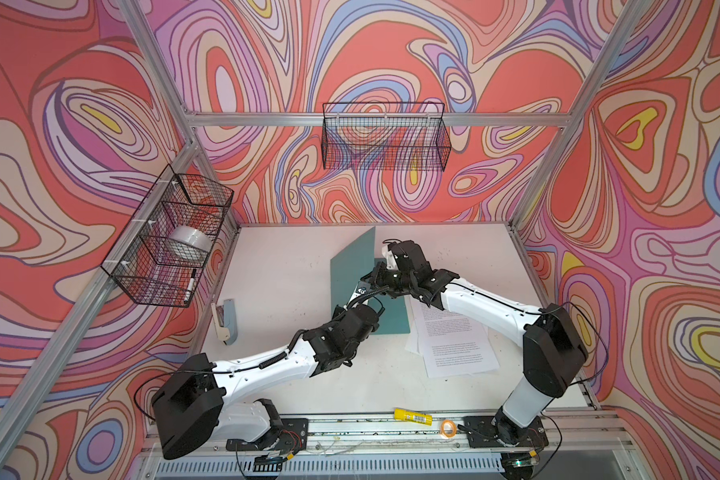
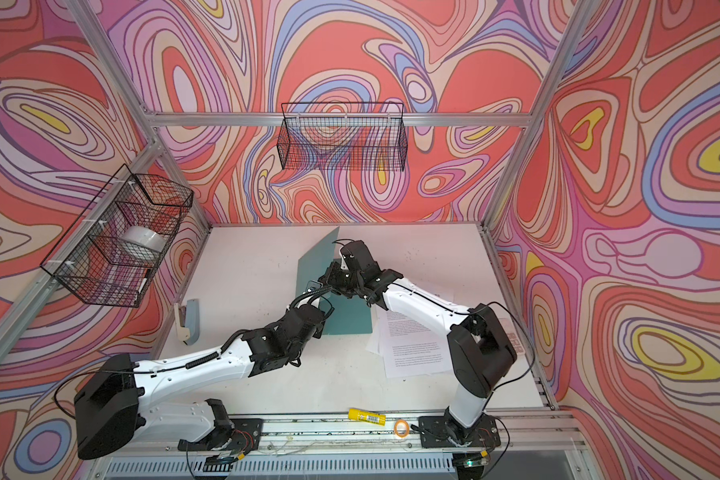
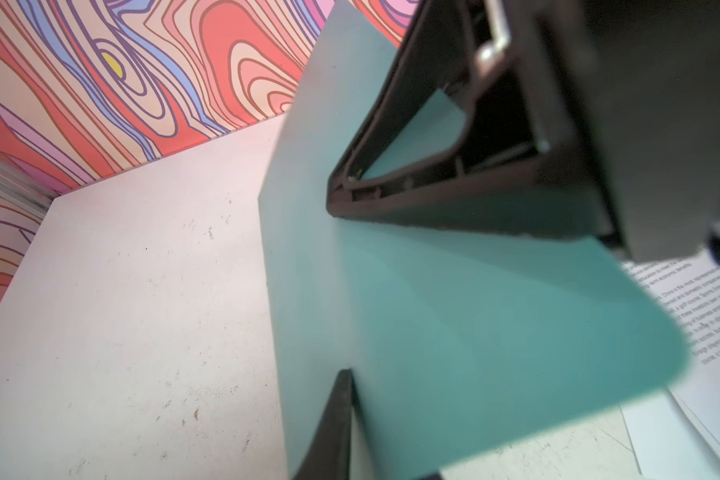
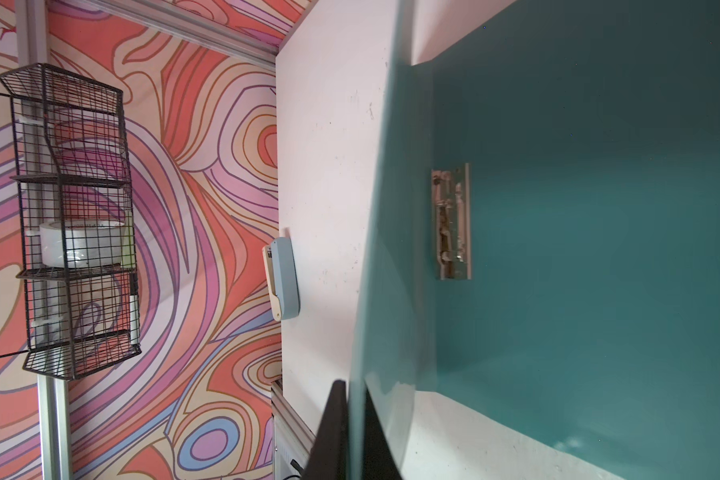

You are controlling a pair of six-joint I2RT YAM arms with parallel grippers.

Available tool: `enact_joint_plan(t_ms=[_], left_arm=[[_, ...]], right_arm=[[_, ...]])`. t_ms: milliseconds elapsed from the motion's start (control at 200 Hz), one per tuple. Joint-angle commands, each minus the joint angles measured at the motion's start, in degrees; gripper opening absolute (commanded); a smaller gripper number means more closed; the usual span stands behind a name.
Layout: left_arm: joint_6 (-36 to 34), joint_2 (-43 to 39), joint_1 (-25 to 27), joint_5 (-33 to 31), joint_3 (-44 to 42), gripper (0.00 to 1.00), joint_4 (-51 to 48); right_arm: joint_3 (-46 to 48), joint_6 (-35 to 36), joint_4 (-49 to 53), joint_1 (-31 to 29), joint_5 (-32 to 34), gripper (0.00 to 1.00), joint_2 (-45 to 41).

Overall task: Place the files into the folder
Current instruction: 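Swing the folder cover open with the right gripper, laying it flat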

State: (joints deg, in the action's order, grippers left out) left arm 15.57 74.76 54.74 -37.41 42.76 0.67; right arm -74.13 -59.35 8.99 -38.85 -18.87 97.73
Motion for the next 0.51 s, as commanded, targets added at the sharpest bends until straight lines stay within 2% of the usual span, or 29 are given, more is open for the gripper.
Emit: enact_joint_plan(t_ms=[0, 65, 150, 205, 326, 421, 501], left_arm=[[3.0, -0.2, -1.5, 1.5, 1.3, 0.0, -0.3], [3.9, -0.9, -1.7, 1.9, 0.3, 0.0, -0.1], [5.6, -2.6, -2.5, 3.1, -1.5, 0.0, 0.6], [7.9, -4.2, -4.1, 5.3, -2.9, 0.0, 0.4], [15.1, -9.6, -7.8, 7.6, -7.2, 0.0, 0.7], [18.9, -15.0, -9.5, 7.9, -10.5, 0.0, 1.4], [21.9, -18.8, -9.9, 7.1, -11.6, 0.0, -0.2]], right_arm=[[-1.4, 1.6, -1.1, -0.5, -3.3, 0.04, -2.6], [-1.5, 1.9, -1.8, -0.5, -4.2, 0.14, -2.8], [-1.6, 2.6, -2.4, -0.6, -5.1, 0.21, -3.2], [-1.5, 3.1, -2.9, -0.5, -5.1, 0.36, -3.4], [-2.2, 4.1, -2.8, -0.5, -6.0, 0.59, -2.8], [-3.0, 5.4, -1.4, -0.5, -5.0, 0.66, -2.1], [-4.2, 7.7, 1.5, -0.5, -2.5, 0.66, -1.1]])
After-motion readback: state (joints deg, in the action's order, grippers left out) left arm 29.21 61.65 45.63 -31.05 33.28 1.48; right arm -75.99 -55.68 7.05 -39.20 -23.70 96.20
